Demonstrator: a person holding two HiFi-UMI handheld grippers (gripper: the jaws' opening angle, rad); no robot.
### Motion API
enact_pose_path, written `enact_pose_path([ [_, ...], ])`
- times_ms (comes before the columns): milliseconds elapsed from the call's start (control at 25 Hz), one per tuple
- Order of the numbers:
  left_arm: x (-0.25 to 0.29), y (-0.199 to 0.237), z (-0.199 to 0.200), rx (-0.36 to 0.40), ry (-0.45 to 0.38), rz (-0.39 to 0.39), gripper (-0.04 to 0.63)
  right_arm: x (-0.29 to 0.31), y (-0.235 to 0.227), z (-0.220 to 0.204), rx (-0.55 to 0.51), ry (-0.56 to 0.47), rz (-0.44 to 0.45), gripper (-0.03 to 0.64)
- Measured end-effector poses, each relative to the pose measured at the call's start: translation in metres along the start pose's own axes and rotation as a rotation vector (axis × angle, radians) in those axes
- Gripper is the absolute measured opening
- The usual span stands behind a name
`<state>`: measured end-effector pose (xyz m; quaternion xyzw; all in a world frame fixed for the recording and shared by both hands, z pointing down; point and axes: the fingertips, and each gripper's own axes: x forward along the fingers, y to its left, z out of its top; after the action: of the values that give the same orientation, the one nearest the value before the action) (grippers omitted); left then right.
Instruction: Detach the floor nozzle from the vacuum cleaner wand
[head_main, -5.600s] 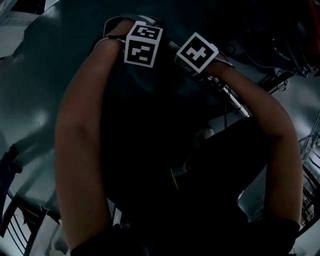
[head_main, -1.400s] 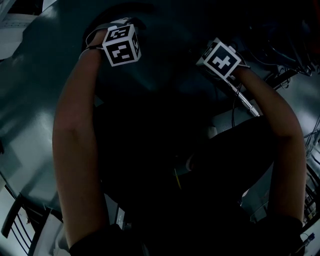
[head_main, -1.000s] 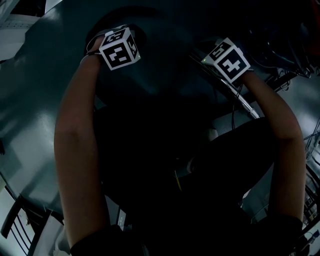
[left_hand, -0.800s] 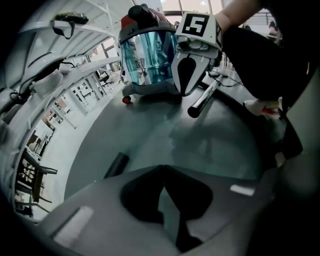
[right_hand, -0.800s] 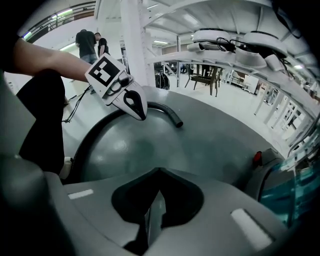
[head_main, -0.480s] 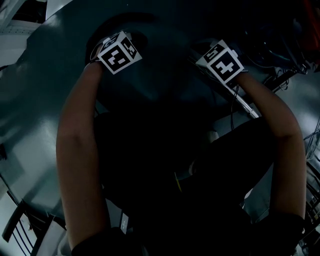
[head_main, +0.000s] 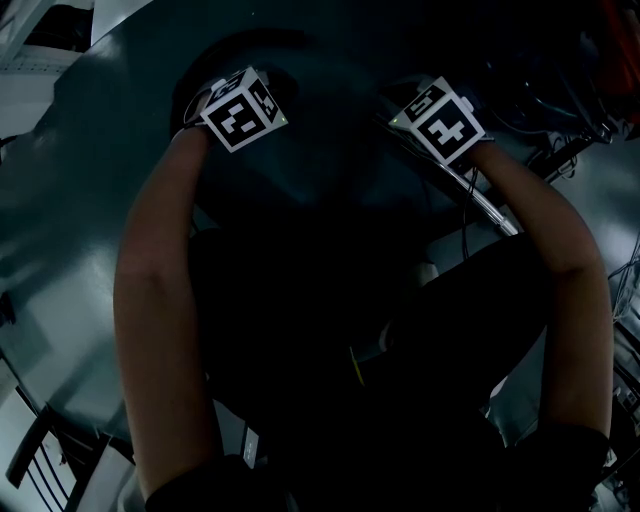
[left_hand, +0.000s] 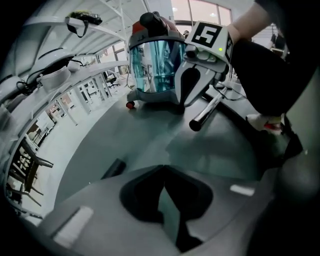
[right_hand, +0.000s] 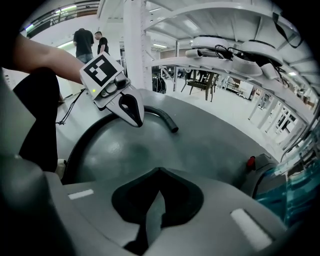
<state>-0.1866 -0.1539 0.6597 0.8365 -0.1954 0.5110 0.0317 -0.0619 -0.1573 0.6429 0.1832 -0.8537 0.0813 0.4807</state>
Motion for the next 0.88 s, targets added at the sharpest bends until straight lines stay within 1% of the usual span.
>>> enact_pose_path([
  [520, -0.0009, 0.0012, -0.0031, 0.016, 0.031, 0.005, 0.011, -0.0049, -0.0016, -0.0046, -0.004, -0.001, -0.009, -0.005],
  [680, -0.0006, -0.0015, -0.0038, 0.028, 0.039, -0.004, 0.011, -0.0037, -0.0024, -0.0084, 0.000, 0.016, -0.017, -0.005],
  [880, 0.0041, -0.0033, -0.0040, 0.036, 0.052, -0.018, 0.011, -0.0042, -0.0061, -0.0065, 0.011, 0.005, -0.014, -0.005],
])
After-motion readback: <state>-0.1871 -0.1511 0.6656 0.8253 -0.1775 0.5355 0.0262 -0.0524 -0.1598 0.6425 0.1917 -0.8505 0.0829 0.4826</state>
